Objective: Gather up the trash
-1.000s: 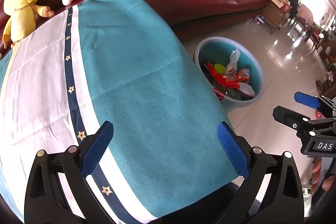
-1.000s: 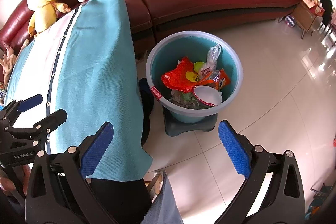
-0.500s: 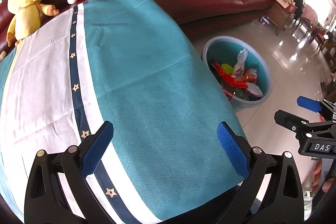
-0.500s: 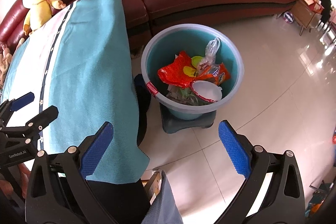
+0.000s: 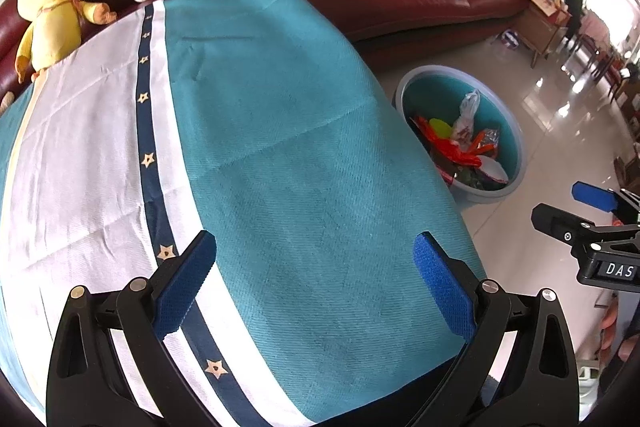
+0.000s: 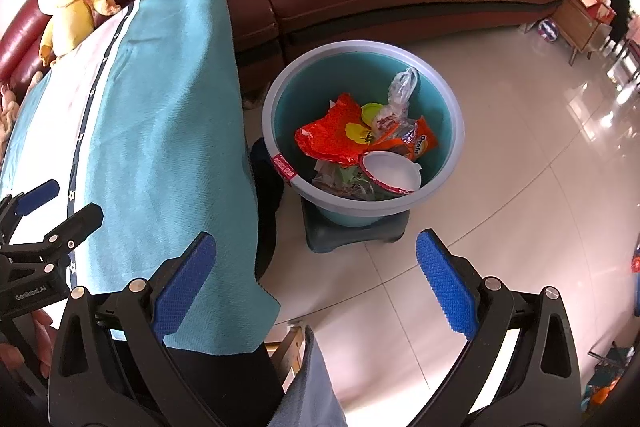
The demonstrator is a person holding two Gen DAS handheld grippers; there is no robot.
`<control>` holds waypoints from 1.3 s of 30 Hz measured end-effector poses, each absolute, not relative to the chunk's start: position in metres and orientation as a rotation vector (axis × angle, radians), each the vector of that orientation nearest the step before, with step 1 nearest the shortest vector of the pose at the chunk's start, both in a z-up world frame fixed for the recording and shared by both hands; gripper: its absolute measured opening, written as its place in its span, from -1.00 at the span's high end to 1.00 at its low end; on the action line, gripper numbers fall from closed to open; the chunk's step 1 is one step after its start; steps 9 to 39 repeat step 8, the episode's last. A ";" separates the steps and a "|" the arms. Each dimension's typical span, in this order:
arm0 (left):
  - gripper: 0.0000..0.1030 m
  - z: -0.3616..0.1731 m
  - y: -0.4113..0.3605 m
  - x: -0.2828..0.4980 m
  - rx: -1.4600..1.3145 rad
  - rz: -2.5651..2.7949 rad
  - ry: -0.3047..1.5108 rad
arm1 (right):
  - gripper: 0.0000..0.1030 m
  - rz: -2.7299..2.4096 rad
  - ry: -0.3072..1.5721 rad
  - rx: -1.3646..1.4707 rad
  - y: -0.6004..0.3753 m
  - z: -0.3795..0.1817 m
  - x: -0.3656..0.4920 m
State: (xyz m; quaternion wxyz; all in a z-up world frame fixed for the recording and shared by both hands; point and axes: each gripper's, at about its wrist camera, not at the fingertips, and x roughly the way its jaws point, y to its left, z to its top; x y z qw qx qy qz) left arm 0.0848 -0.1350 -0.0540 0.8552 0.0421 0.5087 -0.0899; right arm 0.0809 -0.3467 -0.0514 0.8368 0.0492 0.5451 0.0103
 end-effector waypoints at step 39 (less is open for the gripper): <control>-0.92 -0.057 -0.132 0.087 0.091 -0.164 1.077 | -0.86 0.020 1.154 0.110 -0.347 -0.053 0.083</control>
